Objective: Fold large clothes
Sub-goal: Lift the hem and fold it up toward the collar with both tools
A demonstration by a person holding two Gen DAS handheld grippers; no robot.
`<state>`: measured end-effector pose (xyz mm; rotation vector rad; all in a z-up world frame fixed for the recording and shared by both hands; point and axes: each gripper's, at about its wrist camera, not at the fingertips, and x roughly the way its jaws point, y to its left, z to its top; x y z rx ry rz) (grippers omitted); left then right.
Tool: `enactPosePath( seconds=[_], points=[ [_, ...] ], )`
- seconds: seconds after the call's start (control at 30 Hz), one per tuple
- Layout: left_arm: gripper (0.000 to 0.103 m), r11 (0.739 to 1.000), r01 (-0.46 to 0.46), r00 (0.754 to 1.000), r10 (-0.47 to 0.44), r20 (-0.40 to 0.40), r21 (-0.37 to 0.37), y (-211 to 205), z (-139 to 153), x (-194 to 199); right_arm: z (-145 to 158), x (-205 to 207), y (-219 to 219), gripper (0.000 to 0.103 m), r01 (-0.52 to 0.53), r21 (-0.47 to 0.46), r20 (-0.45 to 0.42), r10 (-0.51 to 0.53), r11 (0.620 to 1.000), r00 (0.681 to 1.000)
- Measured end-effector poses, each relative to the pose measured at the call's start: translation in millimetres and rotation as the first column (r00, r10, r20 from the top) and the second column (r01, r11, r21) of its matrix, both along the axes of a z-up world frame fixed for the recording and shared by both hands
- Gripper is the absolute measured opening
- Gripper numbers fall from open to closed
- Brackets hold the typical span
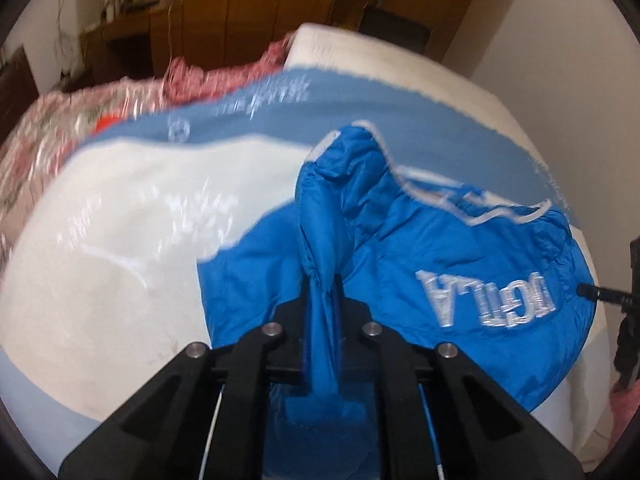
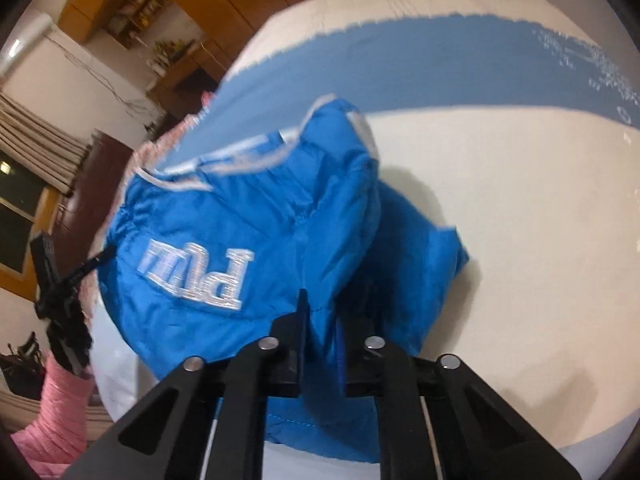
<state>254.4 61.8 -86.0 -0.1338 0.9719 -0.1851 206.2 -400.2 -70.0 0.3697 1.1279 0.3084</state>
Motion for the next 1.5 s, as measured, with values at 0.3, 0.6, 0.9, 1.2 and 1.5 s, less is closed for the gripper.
enactPosePath(
  seconds=[0.3,0.6,0.9,1.2,1.5],
  points=[
    [0.006,0.997,-0.08,0.996,0.079,0.045,0.018,-10,4,44,7,24,-22,0.008,0.091,0.025,0.035,-0.092,0.996,0.995],
    [0.016,0.994,-0.092,0.984,0.101,-0.147,0.064,1,-75,75,-77,34,-35,0.011,0.171,0.043,-0.126,-0.165,0.984,0.978],
    [0.022,0.984,-0.123,0.99,0.13,-0.048,0.128,0,-22,48,-13,5,-23,0.026,0.205,-0.097,-0.007,-0.207,0.974,0.978],
    [0.03,0.995,0.034,0.998,-0.029,-0.051,0.089,-61,-23,-2,-5,-34,54,0.026,0.035,-0.116,-0.005,-0.035,0.993,0.999],
    [0.03,0.994,0.036,0.996,-0.027,-0.086,0.105,-60,-70,-17,-46,-44,60,0.023,0.056,-0.187,-0.039,-0.065,0.981,0.997]
  ],
)
